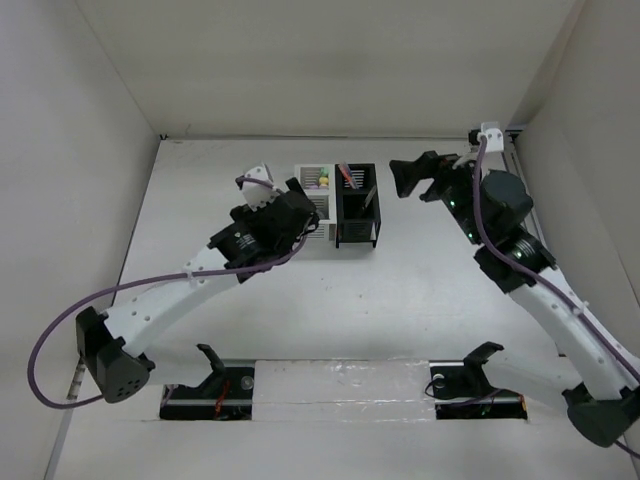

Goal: Sort the stationery into containers
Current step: Reset both arms

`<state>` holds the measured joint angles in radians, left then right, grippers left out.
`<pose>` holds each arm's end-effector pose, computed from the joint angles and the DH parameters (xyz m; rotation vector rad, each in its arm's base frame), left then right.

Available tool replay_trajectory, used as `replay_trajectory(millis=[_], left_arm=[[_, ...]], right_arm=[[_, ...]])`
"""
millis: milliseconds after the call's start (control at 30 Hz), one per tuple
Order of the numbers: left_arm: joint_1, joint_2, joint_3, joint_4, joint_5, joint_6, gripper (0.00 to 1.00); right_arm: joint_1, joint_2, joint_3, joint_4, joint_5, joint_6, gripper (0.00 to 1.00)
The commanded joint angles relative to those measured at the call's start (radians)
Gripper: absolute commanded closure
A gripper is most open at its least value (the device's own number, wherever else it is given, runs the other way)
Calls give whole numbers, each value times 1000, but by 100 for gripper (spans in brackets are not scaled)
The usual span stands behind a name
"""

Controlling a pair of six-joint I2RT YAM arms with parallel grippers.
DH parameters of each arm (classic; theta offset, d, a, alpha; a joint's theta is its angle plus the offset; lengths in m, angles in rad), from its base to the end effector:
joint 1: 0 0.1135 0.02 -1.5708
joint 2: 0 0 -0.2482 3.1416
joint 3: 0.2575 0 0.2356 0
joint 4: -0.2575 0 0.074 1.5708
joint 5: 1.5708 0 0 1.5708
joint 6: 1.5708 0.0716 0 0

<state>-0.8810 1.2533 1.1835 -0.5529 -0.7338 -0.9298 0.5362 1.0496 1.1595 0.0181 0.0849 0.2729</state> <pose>0.2134 -0.1834 0.3191 -0.4422 1.9860 -0.3321 0.2270 0.1278 0.4319 -0.1225 1.4660 0.6002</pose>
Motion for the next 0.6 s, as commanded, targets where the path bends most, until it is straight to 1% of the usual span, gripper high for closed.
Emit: replay_trajectory(millis=[0, 33, 100, 133, 167, 200, 300, 333, 367, 433, 567], left_arm=[[14, -86, 94, -105, -168, -23, 1], [14, -112, 106, -140, -193, -68, 1], [14, -205, 117, -226, -225, -110, 1], [14, -239, 117, -246, -237, -119, 1], [14, -271, 126, -266, -237, -119, 1], [14, -332, 126, -324, -251, -136, 1], [14, -431, 136, -402, -269, -136, 1], [14, -446, 145, -470, -285, -150, 1], [14, -462, 157, -499, -294, -150, 1], [14, -498, 166, -574, -305, -162, 1], [14, -578, 122, -575, -314, -116, 1]], right_arm=[[68, -121, -12, -377, 363, 11, 0], [93, -155, -24, -426, 404, 20, 0], [106, -235, -34, -483, 426, 38, 0], [107, -256, -34, -538, 426, 38, 0], [119, -273, -34, -569, 426, 38, 0], [119, -302, -23, -598, 426, 38, 0], [119, -345, 5, -694, 426, 38, 0], [128, -371, 15, -717, 426, 38, 0], [128, -384, 28, -765, 437, 38, 0], [128, -422, 58, -803, 446, 38, 0], [128, -486, 71, -863, 455, 29, 0]])
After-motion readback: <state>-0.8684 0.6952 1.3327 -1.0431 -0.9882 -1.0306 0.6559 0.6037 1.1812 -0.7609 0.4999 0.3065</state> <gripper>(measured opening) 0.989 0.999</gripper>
